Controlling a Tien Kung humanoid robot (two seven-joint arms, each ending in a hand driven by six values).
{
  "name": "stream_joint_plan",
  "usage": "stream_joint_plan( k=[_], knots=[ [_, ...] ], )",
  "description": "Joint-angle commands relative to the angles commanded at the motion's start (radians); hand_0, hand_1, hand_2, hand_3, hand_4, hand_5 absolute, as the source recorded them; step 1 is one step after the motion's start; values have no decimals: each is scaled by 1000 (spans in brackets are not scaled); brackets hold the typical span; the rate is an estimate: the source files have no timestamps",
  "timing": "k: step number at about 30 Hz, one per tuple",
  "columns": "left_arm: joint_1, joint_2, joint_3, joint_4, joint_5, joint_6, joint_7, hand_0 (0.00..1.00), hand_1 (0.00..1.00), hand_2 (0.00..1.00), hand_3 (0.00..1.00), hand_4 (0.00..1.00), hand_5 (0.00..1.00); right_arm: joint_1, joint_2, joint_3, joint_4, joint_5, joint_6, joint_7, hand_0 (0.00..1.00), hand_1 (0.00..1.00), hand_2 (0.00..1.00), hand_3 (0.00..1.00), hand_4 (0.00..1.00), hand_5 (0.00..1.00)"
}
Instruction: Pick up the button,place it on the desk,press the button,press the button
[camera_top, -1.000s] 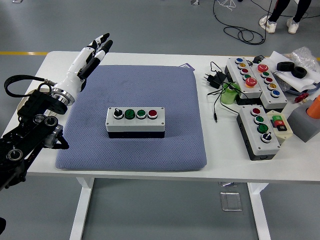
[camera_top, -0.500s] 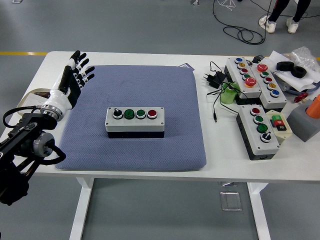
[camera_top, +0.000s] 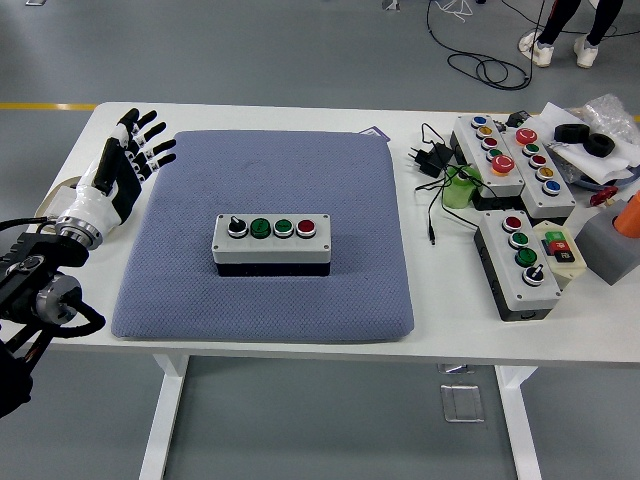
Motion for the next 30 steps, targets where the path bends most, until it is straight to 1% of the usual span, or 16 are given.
stream_joint_plan(
  k=[1,4,5,6,10,15,17,21,25,27,30],
  knots=[
    [3,3,-6,-5,4,-4,2,799,829,942,933,633,998,0,0,1,0,-1,0,0,646,471,614,565,308,233],
    [6,9,-19,-20,19,-35,6,799,829,942,933,633,998,1,-1,1,0,0,-1,1,646,471,614,565,308,233],
    [5,11,-22,-26,27,-44,7,788,828,941,932,589,998,1,-1,2,0,-1,-2,1,645,470,614,564,308,234],
    [5,12,-24,-28,30,-48,7,788,828,941,932,589,998,2,-1,3,0,-1,-2,1,645,470,614,564,308,234],
    [2,15,-33,-35,51,-52,6,788,828,941,932,589,998,4,-1,3,0,-2,-2,2,645,470,614,564,308,234],
    [4,27,-49,-58,56,-56,12,788,828,936,930,591,998,8,-2,4,0,-3,-4,2,645,471,614,565,306,234],
    [10,40,-49,-78,57,-64,17,777,829,945,931,587,998,8,-2,6,0,-2,-6,2,646,471,615,566,306,229],
    [11,56,-48,-99,64,-67,21,777,829,945,931,587,998,7,-2,5,0,1,-6,1,646,471,615,566,306,229],
    [9,66,-42,-112,52,-66,37,775,830,950,935,570,998,7,-2,5,0,-1,-6,-1,645,473,615,566,307,234],
    [14,76,-33,-126,36,-76,50,775,830,950,935,570,998,4,-2,6,0,1,-7,-2,645,473,615,566,307,234],
    [16,84,-30,-133,35,-82,55,776,830,955,947,552,998,1,-3,8,0,0,-8,-2,645,476,614,567,306,233]
  ],
)
